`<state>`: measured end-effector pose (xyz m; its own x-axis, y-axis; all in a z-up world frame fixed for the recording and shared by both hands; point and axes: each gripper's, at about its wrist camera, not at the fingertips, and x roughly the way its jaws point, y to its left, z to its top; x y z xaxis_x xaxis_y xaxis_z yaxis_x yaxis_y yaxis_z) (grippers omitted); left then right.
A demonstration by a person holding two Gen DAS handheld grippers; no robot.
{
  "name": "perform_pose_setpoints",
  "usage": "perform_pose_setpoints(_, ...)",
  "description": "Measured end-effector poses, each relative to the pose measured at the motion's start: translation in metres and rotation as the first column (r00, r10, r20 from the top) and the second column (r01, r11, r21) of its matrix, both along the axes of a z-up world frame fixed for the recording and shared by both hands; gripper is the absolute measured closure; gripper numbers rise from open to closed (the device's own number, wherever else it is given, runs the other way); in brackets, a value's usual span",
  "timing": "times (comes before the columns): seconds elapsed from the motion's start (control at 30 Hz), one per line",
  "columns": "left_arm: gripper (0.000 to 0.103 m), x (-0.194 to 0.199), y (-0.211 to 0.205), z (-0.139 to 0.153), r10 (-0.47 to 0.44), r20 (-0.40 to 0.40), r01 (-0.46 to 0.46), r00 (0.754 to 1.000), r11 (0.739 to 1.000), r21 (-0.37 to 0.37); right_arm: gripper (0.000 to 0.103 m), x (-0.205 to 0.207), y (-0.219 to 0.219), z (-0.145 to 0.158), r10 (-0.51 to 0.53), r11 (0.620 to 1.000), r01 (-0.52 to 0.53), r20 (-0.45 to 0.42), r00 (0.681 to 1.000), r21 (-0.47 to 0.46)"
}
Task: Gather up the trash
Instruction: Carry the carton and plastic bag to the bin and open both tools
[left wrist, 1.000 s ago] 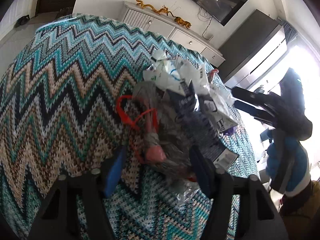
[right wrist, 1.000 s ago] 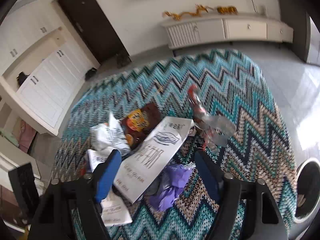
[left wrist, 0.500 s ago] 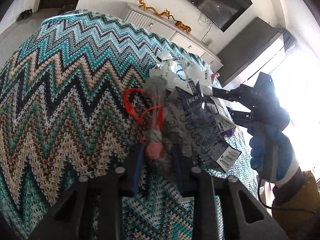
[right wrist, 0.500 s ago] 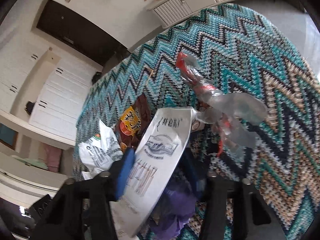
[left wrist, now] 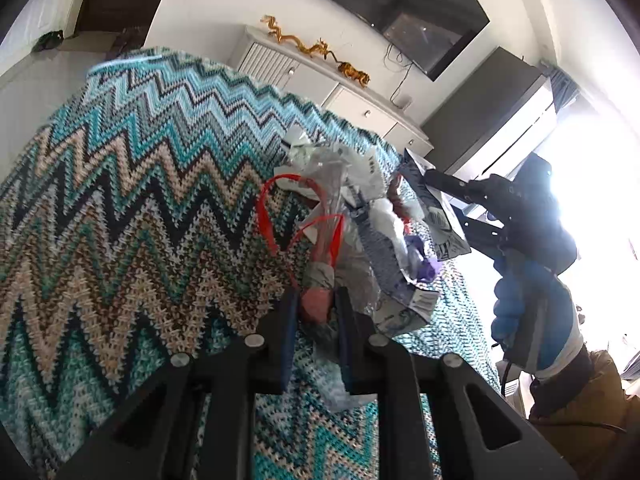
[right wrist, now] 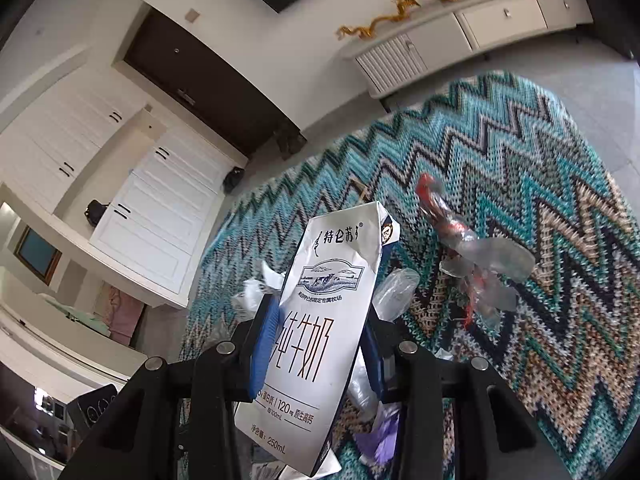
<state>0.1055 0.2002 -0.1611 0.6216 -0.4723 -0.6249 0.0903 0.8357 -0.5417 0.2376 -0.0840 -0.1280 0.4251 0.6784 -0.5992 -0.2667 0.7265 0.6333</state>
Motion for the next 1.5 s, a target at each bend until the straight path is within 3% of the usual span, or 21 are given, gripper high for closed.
perform_pose_setpoints(0.5, 0.087, -0.031, -0.024, 0.081, -0.008, 0.134, 0.000, 0.991, 0.998, 0.063, 0.066, -0.069, -0.045, 0.073, -0.017, 1.000, 0.021, 0.229, 0.973, -0.015)
perform_pose_setpoints(0.73, 0.087, -0.018, -0.082, 0.115, -0.112, 0.163, 0.094, 0.980, 0.989, 0.113, 0.066, -0.095, -0.107, 0.091, -0.098, 0.995, 0.100, 0.299, 0.949, 0.008)
perform_pose_setpoints(0.87, 0.087, -0.001, -0.129, 0.124, -0.194, 0.150, 0.172, 0.969, 0.974, 0.148, 0.066, -0.111, -0.166, 0.088, -0.197, 0.980, 0.200, 0.314, 0.929, 0.022)
perform_pose_setpoints(1.0, 0.087, 0.021, -0.195, 0.128, -0.303, 0.125, 0.277, 0.945, 0.942, 0.190, 0.066, -0.130, -0.230, 0.079, -0.304, 0.950, 0.311, 0.306, 0.902, 0.027)
perform_pose_setpoints(1.17, 0.087, 0.055, -0.287, 0.119, -0.432, 0.057, 0.409, 0.900, 0.883, 0.230, 0.066, -0.156, -0.310, 0.053, -0.444, 0.890, 0.455, 0.258, 0.858, 0.021)
perform_pose_setpoints(1.5, 0.086, 0.101, -0.482, 0.065, -0.597, -0.073, 0.591, 0.799, 0.757, 0.278, 0.065, -0.163, -0.426, -0.047, -0.661, 0.745, 0.665, 0.076, 0.746, -0.044)
